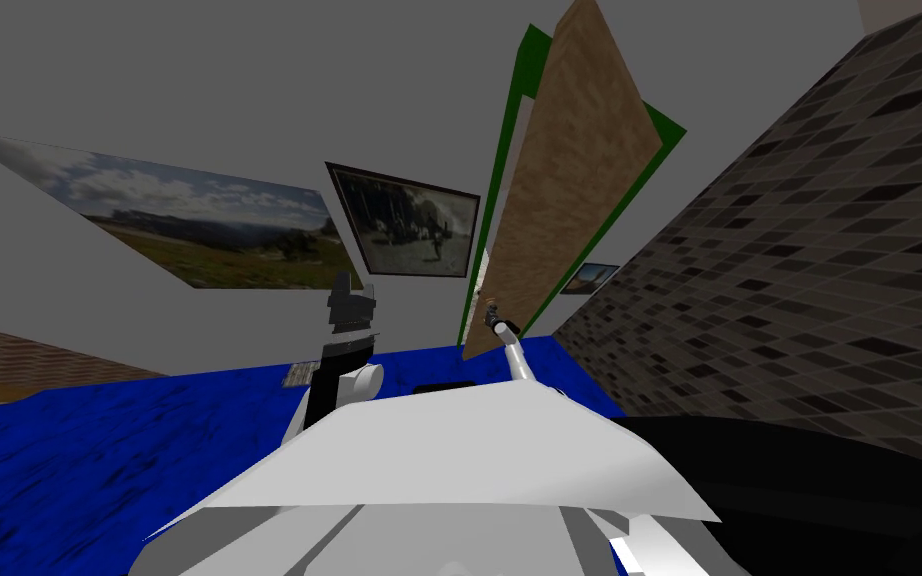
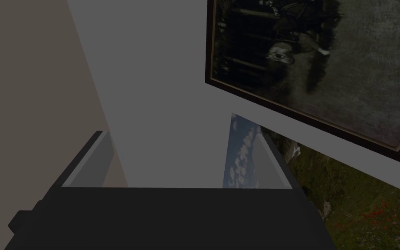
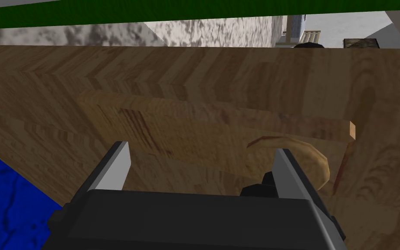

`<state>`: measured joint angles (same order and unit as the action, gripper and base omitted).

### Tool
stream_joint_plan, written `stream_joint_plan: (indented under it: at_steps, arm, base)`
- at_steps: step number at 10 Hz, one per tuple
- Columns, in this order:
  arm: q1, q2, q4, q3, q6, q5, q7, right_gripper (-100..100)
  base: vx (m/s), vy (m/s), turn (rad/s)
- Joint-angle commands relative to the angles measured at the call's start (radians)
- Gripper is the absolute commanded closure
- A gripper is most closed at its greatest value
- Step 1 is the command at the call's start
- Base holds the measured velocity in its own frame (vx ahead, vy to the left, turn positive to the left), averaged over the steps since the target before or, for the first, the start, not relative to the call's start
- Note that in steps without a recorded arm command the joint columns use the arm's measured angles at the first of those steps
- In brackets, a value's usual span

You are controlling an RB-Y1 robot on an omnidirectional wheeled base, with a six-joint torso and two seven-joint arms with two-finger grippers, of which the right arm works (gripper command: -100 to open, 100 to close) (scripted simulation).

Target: Pull the door open

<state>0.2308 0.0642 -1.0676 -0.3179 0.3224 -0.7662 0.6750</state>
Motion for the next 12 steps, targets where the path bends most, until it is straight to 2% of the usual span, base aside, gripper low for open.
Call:
stream_joint_plan:
  at_steps: [1, 9, 10, 12]
  arm:
    - [-0.04, 0.017, 0.006, -0.02, 0.019, -0.034, -0.013, 100]
    - [-0.04, 0.017, 0.006, -0.02, 0.019, -0.034, -0.013, 100]
    - [-0.013, 0.006, -0.013, -0.013, 0.052, -0.073, -0.027, 100]
    - [-0.021, 0.014, -0.015, -0.023, 0.086, -0.124, -0.043, 100]
  base:
    - [-0.021, -0.029, 0.025]
    - [-0.004, -0.001, -0.005]
    - [-0.043, -0.001, 0.088]
    - [-0.059, -0.052, 0.022]
